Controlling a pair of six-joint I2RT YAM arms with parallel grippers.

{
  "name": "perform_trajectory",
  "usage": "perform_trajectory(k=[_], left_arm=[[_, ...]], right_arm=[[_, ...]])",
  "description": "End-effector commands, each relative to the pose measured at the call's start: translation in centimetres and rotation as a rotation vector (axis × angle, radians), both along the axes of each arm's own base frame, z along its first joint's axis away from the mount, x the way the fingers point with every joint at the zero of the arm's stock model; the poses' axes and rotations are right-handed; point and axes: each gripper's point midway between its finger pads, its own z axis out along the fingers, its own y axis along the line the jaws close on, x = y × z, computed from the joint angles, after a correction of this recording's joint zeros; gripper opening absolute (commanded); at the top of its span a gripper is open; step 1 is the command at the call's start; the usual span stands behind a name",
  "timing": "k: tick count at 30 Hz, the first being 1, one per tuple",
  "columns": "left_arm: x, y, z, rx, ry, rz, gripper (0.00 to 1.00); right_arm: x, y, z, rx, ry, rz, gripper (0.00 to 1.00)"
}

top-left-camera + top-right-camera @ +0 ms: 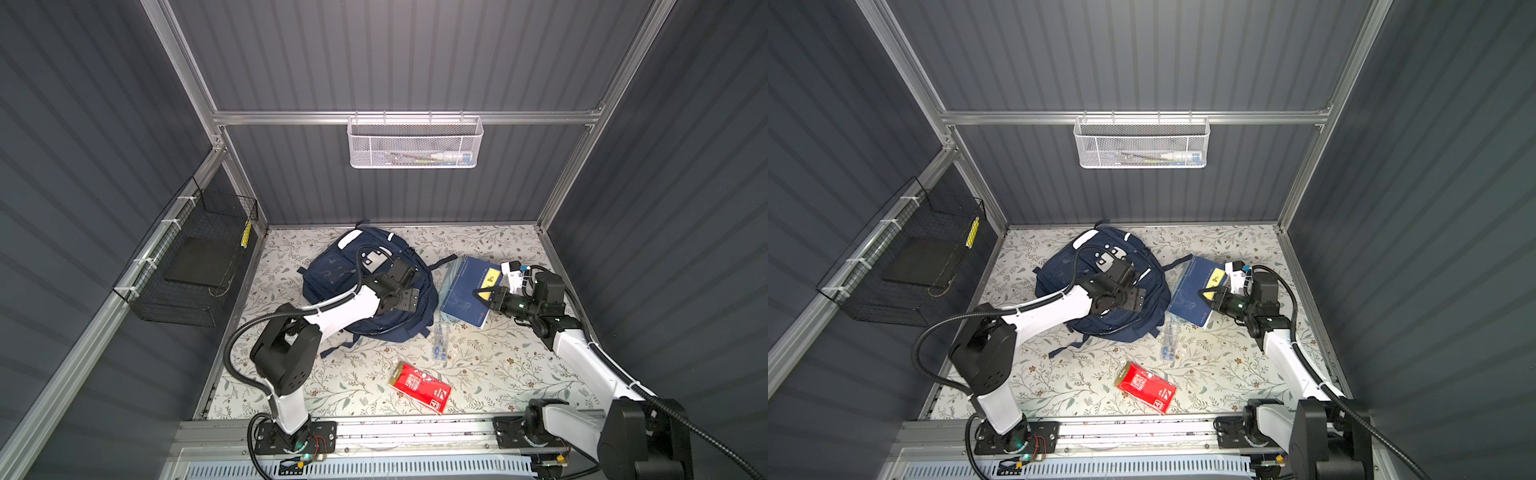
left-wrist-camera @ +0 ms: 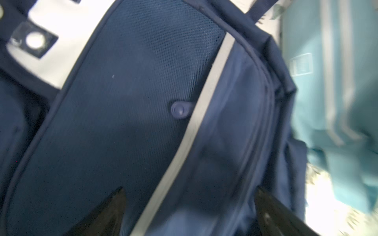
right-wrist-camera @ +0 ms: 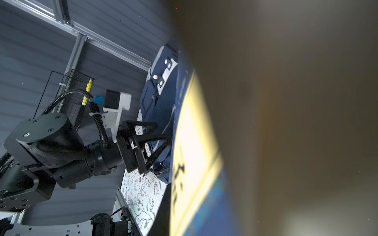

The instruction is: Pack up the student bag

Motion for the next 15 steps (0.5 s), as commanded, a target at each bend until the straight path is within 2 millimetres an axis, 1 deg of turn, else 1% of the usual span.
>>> perform_trajectory(k=[1, 3, 4, 5, 6, 7, 8, 9, 10, 13, 15], left_arm=[[0.1, -0.6, -1.3, 0.197, -0.041, -0.071, 1.00], [0.9, -0.8, -2.0, 0.259, -0.051, -0.057, 0.98], [1.2, -0.7, -2.3, 0.282, -0.054, -0.048, 0.89], [1.4, -0.8, -2.2, 0.283, -0.057, -0.044, 0.77], [1.6, -0.9, -1.8, 0.276, -0.065, -0.040, 0.66], [1.7, -1.0, -0.9, 0.257, -0.080, -0.032, 0.48], [1.8, -1.0, 0.1, 0.238, -0.094, -0.019, 0.24], [1.9, -0.9, 1.4, 0.218, -0.107, -0.004, 0.05], [1.9, -1.0, 3.1, 0.192, -0.121, 0.006, 0.00], [1.8, -1.3, 8.6, 0.060, -0.156, -0.001, 0.00], [2.1, -0.7, 11.4, -0.027, -0.153, 0.002, 0.00]], right_arm=[[-1.2, -0.2, 0.3, -0.038, -0.036, 0.021, 0.00], [-1.5, -0.4, 0.0, -0.059, -0.038, 0.013, 0.00], [-1.7, -0.4, 0.0, -0.061, -0.038, 0.013, 0.00], [-1.8, -0.4, -0.1, -0.060, -0.036, 0.015, 0.00], [-1.9, -0.4, -0.2, -0.059, -0.032, 0.015, 0.00], [-1.9, -0.3, -0.2, -0.055, -0.031, 0.013, 0.00], [-1.9, -0.4, -0.3, -0.054, -0.027, 0.004, 0.00], [-1.8, -0.5, -0.3, -0.068, -0.024, -0.010, 0.00], [-1.8, -0.4, -0.3, -0.090, -0.023, -0.023, 0.00], [-1.6, 0.7, 0.7, -0.103, -0.046, -0.050, 0.00], [-1.2, 2.2, 1.5, -0.068, -0.058, -0.047, 0.00]])
